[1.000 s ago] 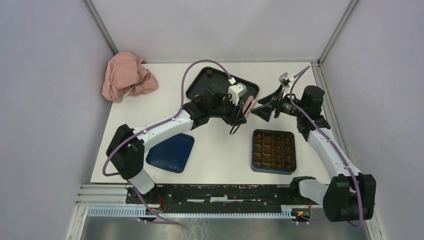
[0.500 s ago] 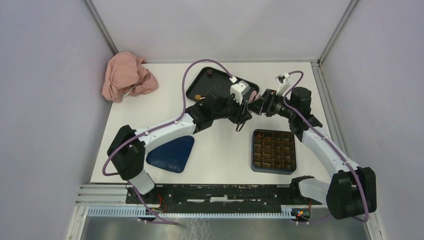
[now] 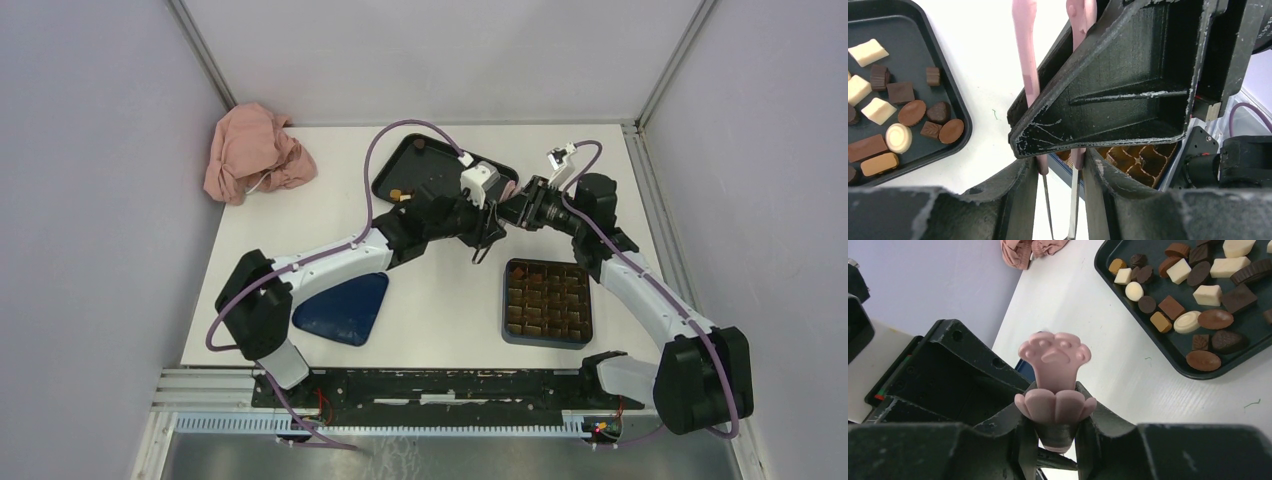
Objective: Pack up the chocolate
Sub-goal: Adjust the clamp, then pick up the fake chocolate from the plate.
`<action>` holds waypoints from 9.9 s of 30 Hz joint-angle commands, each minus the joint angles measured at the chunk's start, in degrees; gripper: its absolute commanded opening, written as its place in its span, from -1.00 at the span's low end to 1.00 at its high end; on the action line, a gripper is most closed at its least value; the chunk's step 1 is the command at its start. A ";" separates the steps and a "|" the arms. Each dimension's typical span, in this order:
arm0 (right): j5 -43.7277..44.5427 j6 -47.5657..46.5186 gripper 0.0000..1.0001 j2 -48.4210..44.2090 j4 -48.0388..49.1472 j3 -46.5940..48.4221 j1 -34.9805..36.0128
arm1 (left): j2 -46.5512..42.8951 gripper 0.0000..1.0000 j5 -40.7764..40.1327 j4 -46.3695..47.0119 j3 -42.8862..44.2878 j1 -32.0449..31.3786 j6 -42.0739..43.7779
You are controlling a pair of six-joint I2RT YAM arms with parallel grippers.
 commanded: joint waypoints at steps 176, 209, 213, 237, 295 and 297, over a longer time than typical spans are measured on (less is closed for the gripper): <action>-4.30 19.65 -0.84 3.55 14.00 -6.27 -3.72 | -3.76 0.59 -10.89 37.97 -22.53 -2.67 -7.66; -3.51 18.38 0.01 3.31 14.09 -7.03 -4.03 | -1.79 -0.02 -20.75 25.83 -16.61 -6.03 -4.08; -3.59 16.01 0.39 2.61 13.79 -6.56 -4.16 | -2.19 -0.02 -19.76 25.59 -17.07 -5.41 -5.50; -13.88 -26.70 0.96 -2.15 6.28 -4.05 -13.88 | -6.83 -0.04 1.74 5.42 -15.96 19.72 -15.44; -16.86 -37.65 0.95 0.53 -3.33 -1.80 -17.08 | 27.58 -0.03 -3.70 -54.19 37.43 26.93 6.56; -16.86 -37.60 0.95 0.53 -3.32 -1.80 -17.08 | 28.43 -0.03 -3.83 -55.11 38.21 26.53 6.89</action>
